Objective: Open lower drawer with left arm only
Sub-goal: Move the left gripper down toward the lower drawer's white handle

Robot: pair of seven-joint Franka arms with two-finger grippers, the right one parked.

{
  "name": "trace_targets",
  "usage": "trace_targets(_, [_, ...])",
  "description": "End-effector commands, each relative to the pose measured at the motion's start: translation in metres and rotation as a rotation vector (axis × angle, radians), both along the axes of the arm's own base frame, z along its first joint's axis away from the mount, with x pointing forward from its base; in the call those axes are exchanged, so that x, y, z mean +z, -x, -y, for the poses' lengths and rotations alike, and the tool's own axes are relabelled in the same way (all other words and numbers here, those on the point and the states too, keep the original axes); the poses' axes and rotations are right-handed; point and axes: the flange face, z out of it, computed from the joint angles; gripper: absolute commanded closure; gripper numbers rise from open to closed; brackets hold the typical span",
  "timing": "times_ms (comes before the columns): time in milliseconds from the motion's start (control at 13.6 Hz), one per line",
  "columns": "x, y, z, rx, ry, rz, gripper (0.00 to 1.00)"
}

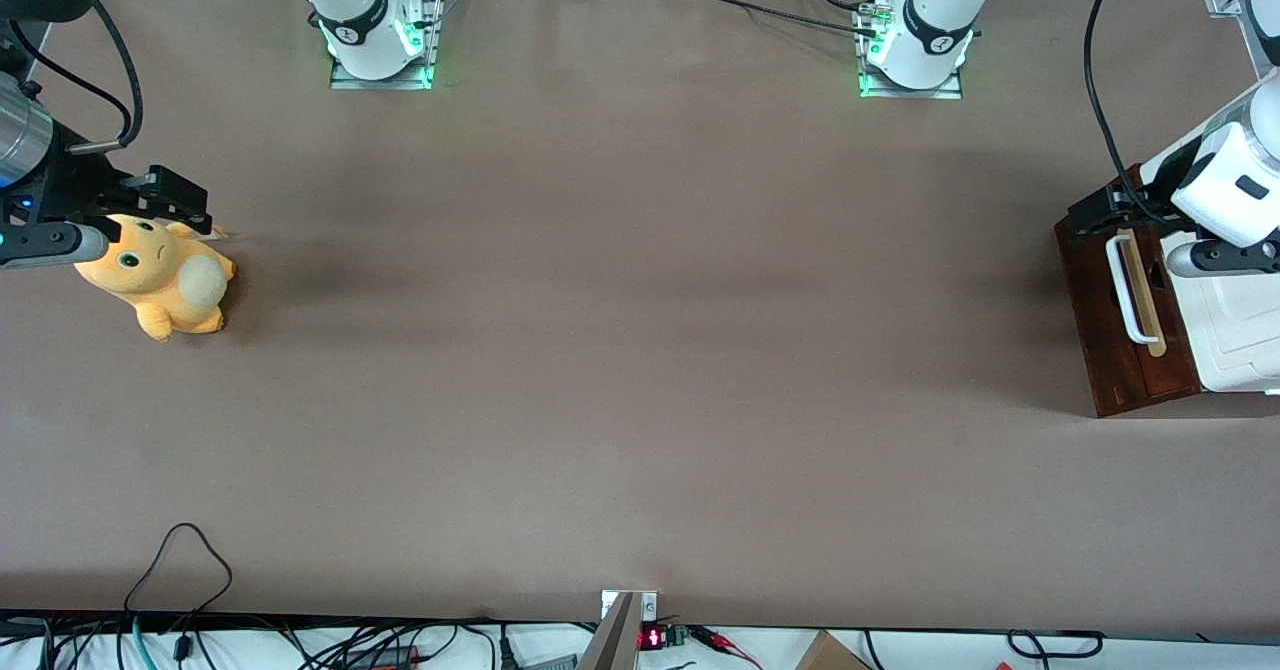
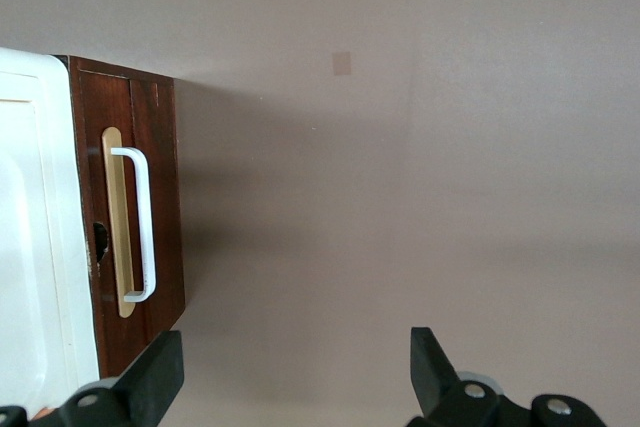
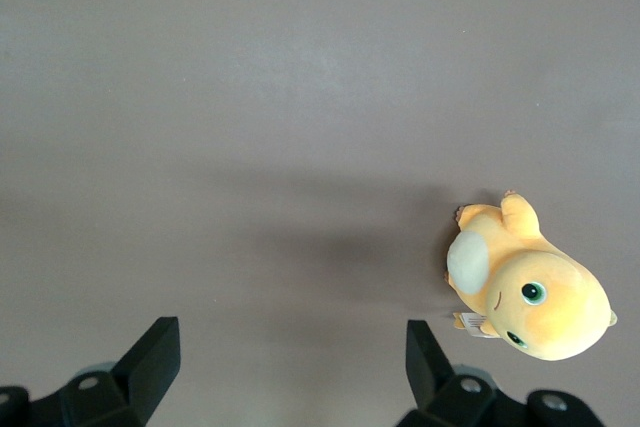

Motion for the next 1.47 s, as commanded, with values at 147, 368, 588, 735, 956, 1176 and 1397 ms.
trace_targets(147, [0.005, -0.005, -0.003, -0.024, 0.02, -0.008, 0.0])
trace_targets(368, [0.003, -0.007, -0.001, -0.026, 0.011, -0.009, 0.0])
trace_targets(588, [-0.004, -0.006, -0.001, -0.029, 0.013, -0.034, 0.0])
trace_targets(735, [-0.008, -0.003, 0.0, -0.027, 0.014, -0.068, 0.0])
trace_targets(956, [-0.018, -0.005, 0.019, -0.063, -0.058, -0.083, 0.0])
trace_targets(1176, [-0.048, -0.01, 0.043, -0.024, -0.268, -0.106, 0.0])
trace_targets(1397, [-0.107, -0.008, 0.071, 0.016, -0.516, -0.125, 0.0])
